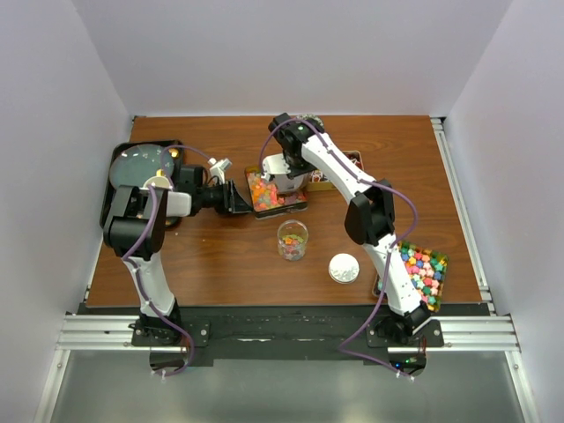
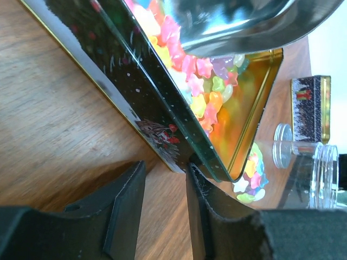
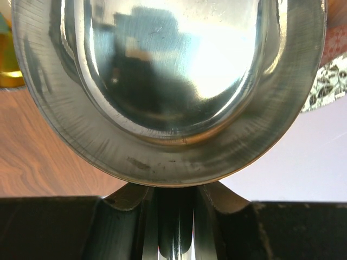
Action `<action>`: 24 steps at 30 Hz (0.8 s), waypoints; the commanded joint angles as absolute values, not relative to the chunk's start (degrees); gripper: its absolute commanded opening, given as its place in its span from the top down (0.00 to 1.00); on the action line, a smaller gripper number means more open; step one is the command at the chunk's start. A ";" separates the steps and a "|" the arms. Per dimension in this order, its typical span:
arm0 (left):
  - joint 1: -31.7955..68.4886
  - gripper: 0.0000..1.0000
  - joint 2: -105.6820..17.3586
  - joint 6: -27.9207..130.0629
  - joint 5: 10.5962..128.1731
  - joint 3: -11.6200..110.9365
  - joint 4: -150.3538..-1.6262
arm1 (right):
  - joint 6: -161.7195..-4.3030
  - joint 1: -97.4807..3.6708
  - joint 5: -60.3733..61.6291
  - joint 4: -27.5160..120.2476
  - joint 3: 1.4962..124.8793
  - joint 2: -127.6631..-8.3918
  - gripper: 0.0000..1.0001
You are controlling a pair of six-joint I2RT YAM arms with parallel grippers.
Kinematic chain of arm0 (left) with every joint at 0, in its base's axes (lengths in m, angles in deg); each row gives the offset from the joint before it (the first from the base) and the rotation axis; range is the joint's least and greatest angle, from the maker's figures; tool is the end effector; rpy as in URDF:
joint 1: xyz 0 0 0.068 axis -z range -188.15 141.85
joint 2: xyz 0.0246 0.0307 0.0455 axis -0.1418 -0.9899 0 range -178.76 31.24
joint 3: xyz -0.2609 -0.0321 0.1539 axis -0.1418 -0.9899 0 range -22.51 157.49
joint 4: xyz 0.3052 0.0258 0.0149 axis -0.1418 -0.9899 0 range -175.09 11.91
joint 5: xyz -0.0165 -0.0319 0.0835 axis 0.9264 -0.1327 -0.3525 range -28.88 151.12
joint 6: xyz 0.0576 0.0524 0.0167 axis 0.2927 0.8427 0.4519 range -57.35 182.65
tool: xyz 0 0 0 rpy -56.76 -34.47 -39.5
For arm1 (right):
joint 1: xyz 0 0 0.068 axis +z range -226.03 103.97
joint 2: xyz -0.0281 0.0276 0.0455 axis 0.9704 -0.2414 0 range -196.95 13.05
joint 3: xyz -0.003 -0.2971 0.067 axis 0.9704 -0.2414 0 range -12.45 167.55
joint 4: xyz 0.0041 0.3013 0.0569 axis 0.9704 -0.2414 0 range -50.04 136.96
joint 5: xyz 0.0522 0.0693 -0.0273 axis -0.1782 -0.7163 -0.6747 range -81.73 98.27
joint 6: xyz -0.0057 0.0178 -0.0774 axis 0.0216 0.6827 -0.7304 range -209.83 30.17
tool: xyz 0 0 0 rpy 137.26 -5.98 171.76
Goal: Pack the candies
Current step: Scoop the fake candies from the storage box.
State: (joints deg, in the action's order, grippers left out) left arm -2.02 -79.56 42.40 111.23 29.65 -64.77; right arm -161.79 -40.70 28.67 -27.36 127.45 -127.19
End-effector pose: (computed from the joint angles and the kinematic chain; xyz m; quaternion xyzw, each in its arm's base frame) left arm 0.4039 -0.0963 0.0883 0.0567 0.8513 -0.4599 0.2459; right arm 0.4852 0.3146 0.2281 -0.7716 0.5972 -0.2079 0.0695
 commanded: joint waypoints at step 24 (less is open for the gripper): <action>-2.09 0.54 -83.63 45.85 114.56 32.42 -68.85 | -139.68 -38.15 3.38 -36.20 125.37 -135.23 1.00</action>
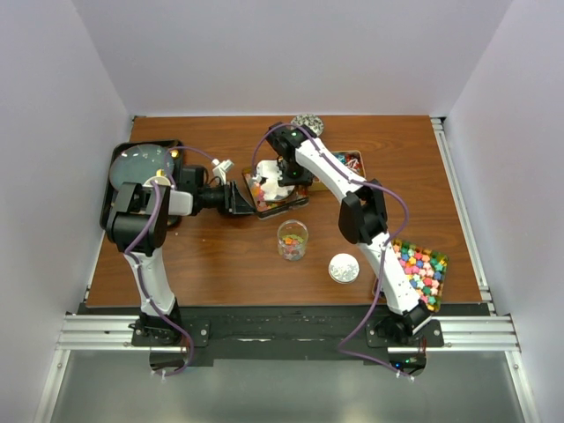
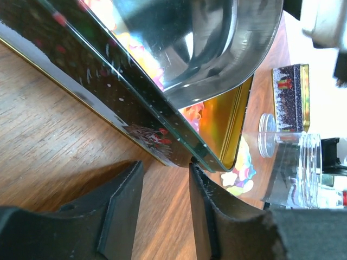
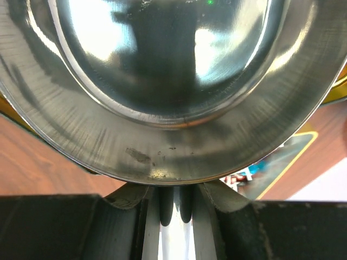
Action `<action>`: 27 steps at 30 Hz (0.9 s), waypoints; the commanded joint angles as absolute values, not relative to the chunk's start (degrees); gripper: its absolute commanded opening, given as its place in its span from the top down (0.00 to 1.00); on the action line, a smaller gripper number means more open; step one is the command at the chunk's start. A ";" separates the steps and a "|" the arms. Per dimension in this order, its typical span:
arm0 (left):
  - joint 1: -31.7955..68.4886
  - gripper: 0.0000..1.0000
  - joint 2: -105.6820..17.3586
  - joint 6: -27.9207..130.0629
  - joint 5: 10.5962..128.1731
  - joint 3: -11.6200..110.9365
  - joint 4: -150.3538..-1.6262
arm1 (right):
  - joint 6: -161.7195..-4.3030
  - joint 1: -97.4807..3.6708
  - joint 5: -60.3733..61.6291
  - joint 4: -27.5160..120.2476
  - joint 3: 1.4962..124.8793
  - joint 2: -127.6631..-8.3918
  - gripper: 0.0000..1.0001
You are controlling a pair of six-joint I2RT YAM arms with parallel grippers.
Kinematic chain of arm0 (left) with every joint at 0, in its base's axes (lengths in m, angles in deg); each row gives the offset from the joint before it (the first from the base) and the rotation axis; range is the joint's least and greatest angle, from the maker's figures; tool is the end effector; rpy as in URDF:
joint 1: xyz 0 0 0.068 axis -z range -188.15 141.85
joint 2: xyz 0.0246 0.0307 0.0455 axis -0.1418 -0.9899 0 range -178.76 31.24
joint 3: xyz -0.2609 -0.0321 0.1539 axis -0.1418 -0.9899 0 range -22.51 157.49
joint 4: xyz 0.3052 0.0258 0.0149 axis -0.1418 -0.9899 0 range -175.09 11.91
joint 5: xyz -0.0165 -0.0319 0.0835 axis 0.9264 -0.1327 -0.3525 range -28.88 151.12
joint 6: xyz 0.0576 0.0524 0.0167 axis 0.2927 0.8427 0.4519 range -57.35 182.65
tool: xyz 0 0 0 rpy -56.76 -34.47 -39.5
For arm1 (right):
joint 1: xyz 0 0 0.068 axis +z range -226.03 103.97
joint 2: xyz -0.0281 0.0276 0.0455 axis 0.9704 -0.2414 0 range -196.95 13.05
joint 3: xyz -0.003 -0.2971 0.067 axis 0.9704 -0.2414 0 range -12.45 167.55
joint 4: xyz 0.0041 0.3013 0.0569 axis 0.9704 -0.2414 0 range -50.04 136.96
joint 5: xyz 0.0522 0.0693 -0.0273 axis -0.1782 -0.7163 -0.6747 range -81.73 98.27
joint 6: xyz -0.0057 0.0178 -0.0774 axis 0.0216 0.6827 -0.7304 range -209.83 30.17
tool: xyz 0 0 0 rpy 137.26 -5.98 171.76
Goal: Pack the candies
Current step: Scoop the fake candies from the storage box.
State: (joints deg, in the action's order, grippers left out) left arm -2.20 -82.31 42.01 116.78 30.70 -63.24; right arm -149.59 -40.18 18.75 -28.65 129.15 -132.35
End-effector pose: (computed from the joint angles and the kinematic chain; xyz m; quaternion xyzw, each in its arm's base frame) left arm 0.4064 -0.0993 0.0805 0.0707 0.8344 -0.4975 0.2266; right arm 0.4826 0.3332 0.1834 -0.7290 0.6722 -0.1080 0.0710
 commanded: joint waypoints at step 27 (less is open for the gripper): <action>-6.13 0.37 -70.89 62.21 106.65 36.64 -96.63 | -121.82 -36.39 -4.57 -11.50 109.83 -127.58 1.00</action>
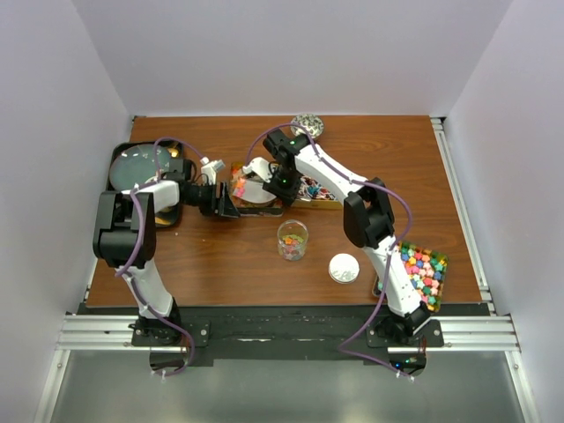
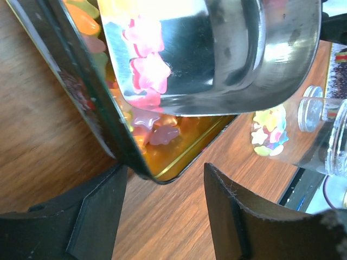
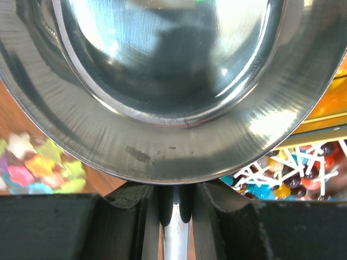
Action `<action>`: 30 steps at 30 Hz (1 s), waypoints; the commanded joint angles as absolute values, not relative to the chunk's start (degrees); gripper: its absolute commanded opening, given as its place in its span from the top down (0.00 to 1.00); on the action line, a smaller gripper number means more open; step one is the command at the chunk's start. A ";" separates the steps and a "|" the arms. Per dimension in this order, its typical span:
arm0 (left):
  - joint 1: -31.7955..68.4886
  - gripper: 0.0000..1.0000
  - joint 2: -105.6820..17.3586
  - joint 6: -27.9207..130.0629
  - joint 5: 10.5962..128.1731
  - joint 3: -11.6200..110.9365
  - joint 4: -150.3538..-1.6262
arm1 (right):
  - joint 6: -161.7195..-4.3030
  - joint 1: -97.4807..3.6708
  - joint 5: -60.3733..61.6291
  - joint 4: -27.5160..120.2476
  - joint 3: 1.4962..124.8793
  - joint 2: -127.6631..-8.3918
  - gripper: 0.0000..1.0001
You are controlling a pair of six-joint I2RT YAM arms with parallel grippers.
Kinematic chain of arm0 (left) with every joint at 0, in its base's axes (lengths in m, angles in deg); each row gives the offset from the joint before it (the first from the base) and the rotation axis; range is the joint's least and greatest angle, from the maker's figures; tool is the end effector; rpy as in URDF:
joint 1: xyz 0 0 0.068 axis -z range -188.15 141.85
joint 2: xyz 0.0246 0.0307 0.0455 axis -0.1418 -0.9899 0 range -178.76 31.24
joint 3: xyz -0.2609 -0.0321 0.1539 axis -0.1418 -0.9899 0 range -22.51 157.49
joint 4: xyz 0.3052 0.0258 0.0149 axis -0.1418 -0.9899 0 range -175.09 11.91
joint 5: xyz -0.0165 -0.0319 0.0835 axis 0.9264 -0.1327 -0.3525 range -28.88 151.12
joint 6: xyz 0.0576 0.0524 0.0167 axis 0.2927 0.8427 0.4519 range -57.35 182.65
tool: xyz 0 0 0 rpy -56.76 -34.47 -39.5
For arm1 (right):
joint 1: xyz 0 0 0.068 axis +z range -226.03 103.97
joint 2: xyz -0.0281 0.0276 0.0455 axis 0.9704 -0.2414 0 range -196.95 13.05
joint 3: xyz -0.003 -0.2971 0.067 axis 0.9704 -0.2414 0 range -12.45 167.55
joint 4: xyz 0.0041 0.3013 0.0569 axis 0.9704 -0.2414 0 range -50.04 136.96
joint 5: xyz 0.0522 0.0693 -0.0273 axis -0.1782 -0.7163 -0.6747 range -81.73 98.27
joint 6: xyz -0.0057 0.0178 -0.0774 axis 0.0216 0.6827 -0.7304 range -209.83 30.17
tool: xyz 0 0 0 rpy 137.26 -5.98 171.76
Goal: Pack the candies
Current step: Scoop the fake candies from the storage box.
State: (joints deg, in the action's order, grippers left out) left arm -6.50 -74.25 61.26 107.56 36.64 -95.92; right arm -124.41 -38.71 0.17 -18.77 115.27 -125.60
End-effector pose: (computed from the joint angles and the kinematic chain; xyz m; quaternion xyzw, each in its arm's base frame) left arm 0.3960 -0.0611 0.1200 0.0901 0.8956 -0.3896 0.1951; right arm 0.4509 0.3558 0.1748 -0.5883 0.7972 0.0729 0.1141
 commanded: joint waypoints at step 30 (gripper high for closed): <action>-12.46 0.27 -61.48 67.13 101.73 43.23 -106.48 | -111.71 -42.37 -12.92 36.32 63.23 -93.03 1.00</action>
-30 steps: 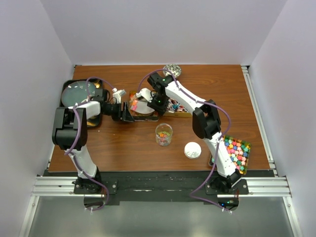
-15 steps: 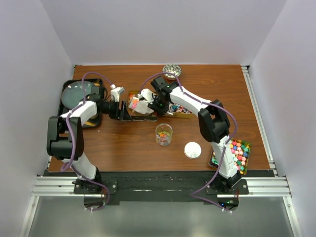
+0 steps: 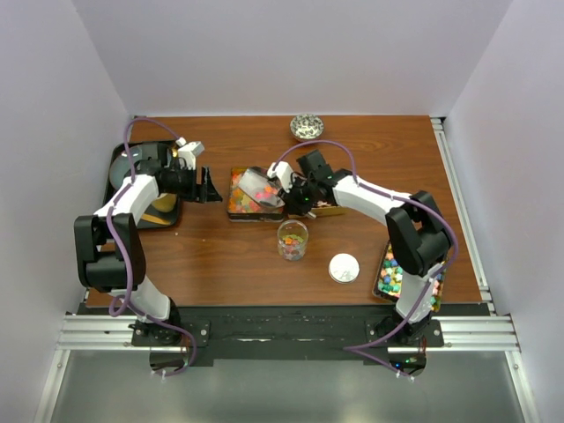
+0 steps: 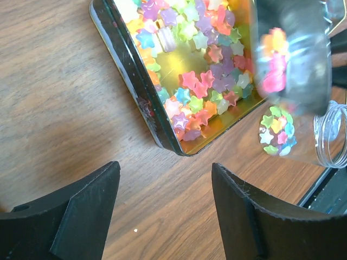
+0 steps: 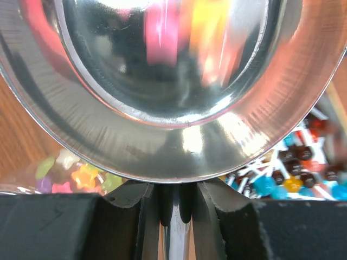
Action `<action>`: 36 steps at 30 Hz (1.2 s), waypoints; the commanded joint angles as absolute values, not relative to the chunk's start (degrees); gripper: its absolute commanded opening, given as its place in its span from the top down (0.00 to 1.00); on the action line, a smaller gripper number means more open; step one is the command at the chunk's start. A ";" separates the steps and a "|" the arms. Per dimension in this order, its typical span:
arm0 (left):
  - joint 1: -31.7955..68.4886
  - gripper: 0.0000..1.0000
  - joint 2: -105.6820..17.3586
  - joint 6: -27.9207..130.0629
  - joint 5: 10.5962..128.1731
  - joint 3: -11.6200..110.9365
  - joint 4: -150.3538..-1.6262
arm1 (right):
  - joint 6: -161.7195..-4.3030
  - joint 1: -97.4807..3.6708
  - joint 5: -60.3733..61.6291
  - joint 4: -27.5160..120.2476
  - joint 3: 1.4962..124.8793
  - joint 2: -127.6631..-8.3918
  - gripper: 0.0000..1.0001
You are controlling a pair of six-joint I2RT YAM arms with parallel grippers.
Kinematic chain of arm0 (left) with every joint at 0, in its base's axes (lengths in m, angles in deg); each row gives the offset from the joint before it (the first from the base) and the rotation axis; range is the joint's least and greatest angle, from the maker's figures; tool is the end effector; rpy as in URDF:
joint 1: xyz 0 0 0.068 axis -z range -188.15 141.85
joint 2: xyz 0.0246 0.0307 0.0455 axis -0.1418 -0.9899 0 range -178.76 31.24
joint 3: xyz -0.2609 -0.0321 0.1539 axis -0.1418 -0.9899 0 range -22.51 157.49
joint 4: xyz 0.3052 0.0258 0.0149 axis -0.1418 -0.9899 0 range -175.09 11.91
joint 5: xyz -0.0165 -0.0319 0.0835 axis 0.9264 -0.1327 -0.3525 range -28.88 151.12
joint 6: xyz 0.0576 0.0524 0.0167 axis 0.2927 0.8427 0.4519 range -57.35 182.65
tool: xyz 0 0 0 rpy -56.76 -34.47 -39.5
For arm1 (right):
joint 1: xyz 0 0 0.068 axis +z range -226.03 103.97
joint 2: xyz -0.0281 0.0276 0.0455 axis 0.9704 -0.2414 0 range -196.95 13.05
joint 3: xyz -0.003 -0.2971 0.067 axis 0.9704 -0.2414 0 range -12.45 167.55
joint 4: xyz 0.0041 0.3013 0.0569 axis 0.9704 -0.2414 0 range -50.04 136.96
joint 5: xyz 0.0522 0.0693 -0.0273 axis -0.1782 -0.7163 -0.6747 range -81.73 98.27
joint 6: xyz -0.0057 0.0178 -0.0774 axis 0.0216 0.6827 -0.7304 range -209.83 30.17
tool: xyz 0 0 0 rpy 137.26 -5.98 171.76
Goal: Pack the candies
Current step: Scoop the fake candies from the storage box, then place the fake candies in the packing bottle.
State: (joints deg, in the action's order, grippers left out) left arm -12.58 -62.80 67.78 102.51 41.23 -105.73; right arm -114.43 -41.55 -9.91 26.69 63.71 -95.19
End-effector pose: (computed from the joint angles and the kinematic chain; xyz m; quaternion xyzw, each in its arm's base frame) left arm 0.3928 -0.0150 0.2073 0.1031 0.8985 -0.3169 0.2857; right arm 0.3818 0.2881 0.1804 -0.5051 0.7880 0.1764 0.3045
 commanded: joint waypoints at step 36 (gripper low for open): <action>-10.35 0.37 -65.17 59.84 101.99 41.74 -99.54 | -150.20 -48.44 -5.36 -10.43 64.46 -67.81 1.00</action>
State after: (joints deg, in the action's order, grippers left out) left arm -10.57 -64.89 61.90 101.55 41.37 -102.61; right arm -144.59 -48.59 -9.14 -6.86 62.47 -71.83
